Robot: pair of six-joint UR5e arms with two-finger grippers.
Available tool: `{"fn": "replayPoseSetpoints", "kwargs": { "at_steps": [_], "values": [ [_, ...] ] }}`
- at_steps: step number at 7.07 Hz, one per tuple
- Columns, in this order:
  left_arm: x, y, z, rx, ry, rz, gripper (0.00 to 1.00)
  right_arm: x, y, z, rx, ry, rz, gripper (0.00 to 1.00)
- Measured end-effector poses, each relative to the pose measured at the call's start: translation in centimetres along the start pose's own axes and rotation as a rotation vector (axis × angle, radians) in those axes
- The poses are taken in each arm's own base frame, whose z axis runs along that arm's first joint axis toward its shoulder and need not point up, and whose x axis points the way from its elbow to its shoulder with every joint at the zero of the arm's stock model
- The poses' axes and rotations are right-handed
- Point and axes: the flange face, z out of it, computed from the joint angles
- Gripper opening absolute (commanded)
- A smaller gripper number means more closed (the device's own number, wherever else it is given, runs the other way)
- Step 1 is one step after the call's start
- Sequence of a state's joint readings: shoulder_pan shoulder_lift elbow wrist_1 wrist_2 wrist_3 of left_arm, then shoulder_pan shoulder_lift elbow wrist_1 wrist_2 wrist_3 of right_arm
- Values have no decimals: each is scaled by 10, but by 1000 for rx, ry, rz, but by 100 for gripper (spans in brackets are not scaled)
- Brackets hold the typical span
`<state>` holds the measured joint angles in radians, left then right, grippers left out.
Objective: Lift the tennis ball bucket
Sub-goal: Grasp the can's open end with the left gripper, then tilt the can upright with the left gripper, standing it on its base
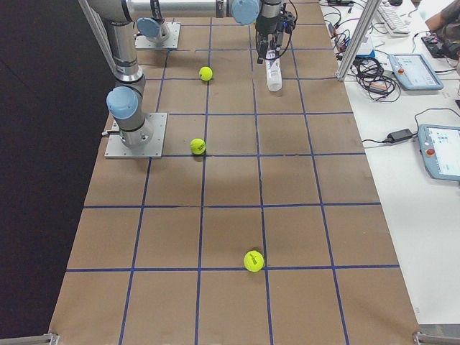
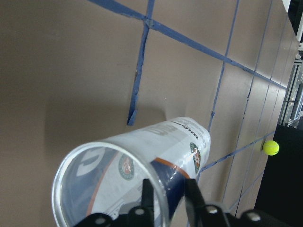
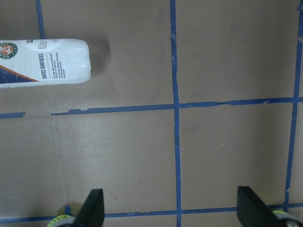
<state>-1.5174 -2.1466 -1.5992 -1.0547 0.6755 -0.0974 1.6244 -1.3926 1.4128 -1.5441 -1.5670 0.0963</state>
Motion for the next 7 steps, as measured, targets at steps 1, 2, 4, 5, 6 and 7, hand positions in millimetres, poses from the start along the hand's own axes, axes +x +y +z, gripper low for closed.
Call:
{"fn": "replayPoseSetpoints", "kwargs": {
  "at_steps": [1,2,4,5,6,7],
  "values": [
    [16,6,-14,16,-6,-23,1,0,-1,0,5,-1,-1,100],
    [29,11,-28,30,-44,-42,1,0,-2,1,8,0,-3,100],
    [56,23,-60,78,-190,-29,1,0,-2,2,9,0,-4,100],
    [72,32,-79,119,-265,-1,1,0,-2,2,10,1,-2,100],
    [85,41,-92,152,-352,26,1,0,-2,2,10,1,-2,100],
    [98,46,-95,168,-433,57,1,0,-2,1,11,0,-2,100]
  ]
}}
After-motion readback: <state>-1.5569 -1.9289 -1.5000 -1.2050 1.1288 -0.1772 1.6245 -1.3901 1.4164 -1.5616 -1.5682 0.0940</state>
